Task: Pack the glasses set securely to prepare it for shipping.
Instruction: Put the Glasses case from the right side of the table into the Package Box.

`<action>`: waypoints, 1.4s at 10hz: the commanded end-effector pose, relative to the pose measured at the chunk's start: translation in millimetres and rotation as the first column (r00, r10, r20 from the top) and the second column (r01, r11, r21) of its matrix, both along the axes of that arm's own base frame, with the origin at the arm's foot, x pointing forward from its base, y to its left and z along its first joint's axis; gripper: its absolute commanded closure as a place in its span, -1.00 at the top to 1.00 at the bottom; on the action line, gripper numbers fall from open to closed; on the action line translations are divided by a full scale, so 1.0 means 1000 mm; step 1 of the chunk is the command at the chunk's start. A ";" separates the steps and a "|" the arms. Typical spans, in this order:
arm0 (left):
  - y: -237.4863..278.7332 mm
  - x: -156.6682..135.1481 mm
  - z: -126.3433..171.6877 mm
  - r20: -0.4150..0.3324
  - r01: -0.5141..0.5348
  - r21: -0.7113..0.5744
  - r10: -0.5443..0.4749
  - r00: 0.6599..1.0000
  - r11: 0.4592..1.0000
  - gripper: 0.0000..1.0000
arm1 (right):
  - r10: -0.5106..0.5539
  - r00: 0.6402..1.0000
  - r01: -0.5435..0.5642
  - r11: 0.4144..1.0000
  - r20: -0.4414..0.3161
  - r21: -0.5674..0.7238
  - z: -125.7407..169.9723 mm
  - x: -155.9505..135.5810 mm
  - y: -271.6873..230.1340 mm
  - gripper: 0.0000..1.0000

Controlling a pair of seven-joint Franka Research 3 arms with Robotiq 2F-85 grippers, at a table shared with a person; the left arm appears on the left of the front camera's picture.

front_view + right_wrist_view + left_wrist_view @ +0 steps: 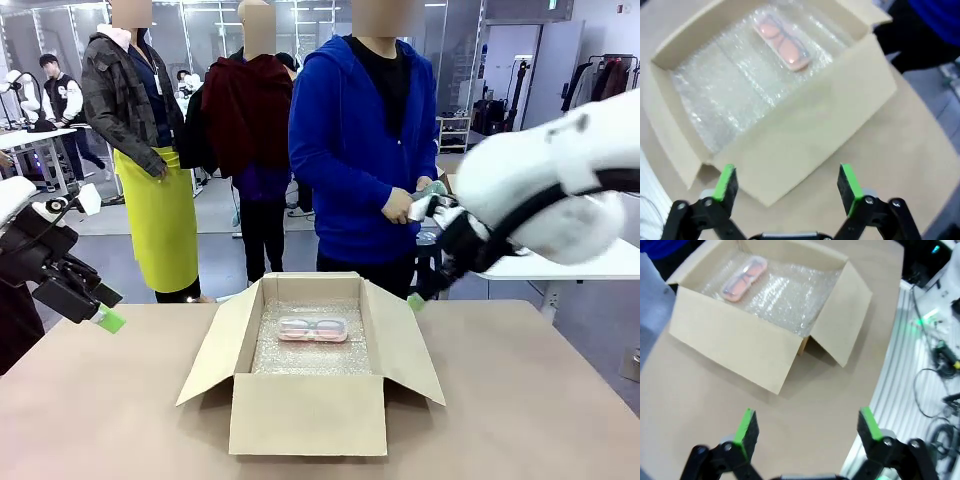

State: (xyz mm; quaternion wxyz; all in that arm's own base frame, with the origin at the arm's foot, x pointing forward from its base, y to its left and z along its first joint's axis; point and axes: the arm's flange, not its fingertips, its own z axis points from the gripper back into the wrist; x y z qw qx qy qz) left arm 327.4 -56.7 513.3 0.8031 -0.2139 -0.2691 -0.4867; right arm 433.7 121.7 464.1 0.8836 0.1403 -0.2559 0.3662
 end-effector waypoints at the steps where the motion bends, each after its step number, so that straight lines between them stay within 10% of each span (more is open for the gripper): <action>1: 0.003 0.000 0.001 0.005 0.030 -0.015 -0.030 1.000 0.999 1.00 | -0.075 0.997 0.075 0.997 0.008 -0.020 0.010 -0.040 -0.007 1.00; 5: 0.003 0.000 0.001 0.005 0.030 -0.015 -0.030 1.000 0.999 1.00 | -0.172 0.985 0.172 0.985 0.020 0.000 0.027 -0.089 -0.048 1.00; 14: 0.003 0.000 0.001 0.005 0.030 -0.015 -0.030 1.000 0.999 1.00 | -0.159 0.987 0.158 0.987 0.039 0.017 0.035 -0.071 -0.052 1.00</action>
